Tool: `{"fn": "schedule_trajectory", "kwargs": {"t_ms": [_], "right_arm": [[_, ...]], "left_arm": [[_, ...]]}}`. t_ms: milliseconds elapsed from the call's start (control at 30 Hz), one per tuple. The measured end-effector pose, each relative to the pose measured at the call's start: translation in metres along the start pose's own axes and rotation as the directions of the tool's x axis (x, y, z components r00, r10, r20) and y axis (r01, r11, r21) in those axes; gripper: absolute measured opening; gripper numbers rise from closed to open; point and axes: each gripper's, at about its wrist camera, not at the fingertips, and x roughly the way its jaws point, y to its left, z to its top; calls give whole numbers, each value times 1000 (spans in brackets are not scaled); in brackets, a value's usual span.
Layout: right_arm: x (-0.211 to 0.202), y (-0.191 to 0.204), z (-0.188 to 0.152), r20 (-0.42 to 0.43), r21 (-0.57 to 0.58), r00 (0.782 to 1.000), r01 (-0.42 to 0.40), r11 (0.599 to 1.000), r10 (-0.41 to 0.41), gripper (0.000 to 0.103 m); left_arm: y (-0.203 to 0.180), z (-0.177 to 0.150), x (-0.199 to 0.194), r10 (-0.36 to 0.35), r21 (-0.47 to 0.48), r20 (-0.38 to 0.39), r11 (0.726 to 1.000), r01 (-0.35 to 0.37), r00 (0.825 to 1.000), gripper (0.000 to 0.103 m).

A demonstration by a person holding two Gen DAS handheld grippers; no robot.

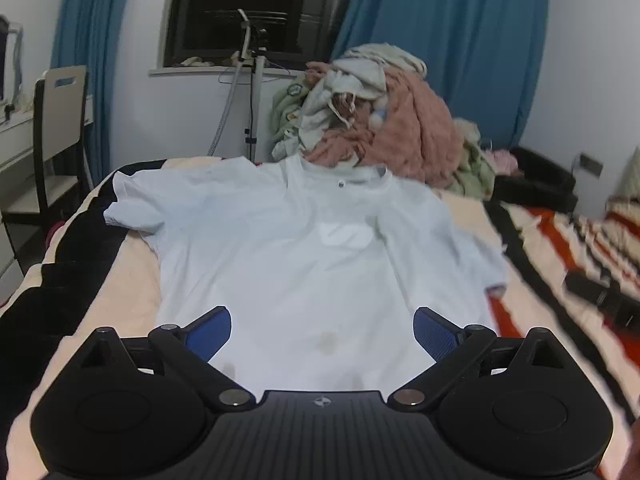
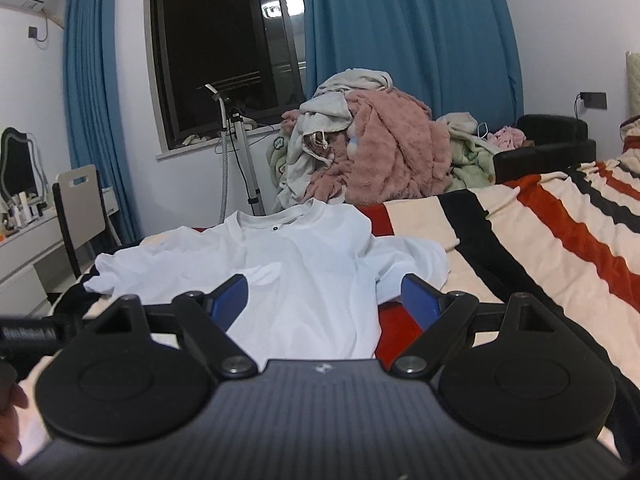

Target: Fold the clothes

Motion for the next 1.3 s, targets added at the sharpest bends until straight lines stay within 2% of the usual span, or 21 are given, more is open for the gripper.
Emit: {"fn": "schedule_trajectory", "kwargs": {"t_ms": [100,200,300,367,467,533,567,667,733,800,833,900,967,1133,1200,1300], "right_arm": [[7,2,-3,-12,8,1000,-1,1000,1,85],[17,6,-5,-32,-3,999,-15,1000,15,84],[25,9,-8,-57,-3,998,-16,1000,16,66],[29,6,-10,-74,28,997,-19,999,21,66],[34,-5,-11,-86,113,995,-34,993,44,67],[37,-11,-11,-89,163,995,-34,986,49,82],[38,-13,-12,-86,167,996,-11,986,25,86],[41,-19,-14,-84,181,996,45,983,-30,86],[46,-30,-15,-97,243,995,45,969,-21,86],[52,-44,-18,-110,343,994,31,939,8,87],[60,-55,-20,-112,418,993,8,909,43,87],[75,-75,-25,-114,551,988,-28,834,109,87],[96,-96,-35,-117,679,980,-39,733,161,87],[148,-133,-56,-80,833,976,-46,551,203,88],[168,-143,-64,-70,859,980,-37,511,188,83],[199,-147,-66,-46,847,986,-45,530,157,83]], "left_arm": [[-7,-15,32,61,53,-2,997,-61,998,100],[-6,-25,54,49,33,9,998,-49,999,101],[-3,-31,62,40,11,25,999,-40,999,102],[-1,-33,64,36,-4,30,999,-36,999,102],[5,-35,63,33,-35,33,999,-32,999,102],[7,-36,62,36,-46,29,998,-35,999,102],[8,-36,61,38,-46,25,998,-37,999,102],[5,-38,57,62,-31,34,998,-61,998,103],[4,-39,56,65,-26,31,998,-64,997,103],[3,-40,57,69,-25,23,997,-68,997,103],[3,-41,58,71,-24,20,997,-70,997,103],[2,-44,59,77,-23,11,997,-77,997,103],[2,-45,62,87,-27,3,996,-87,996,103],[4,-44,75,80,-61,-7,995,-80,997,103],[6,-44,83,67,-78,-15,995,-68,998,103],[9,-43,95,48,-109,-27,993,-50,998,103]]}}
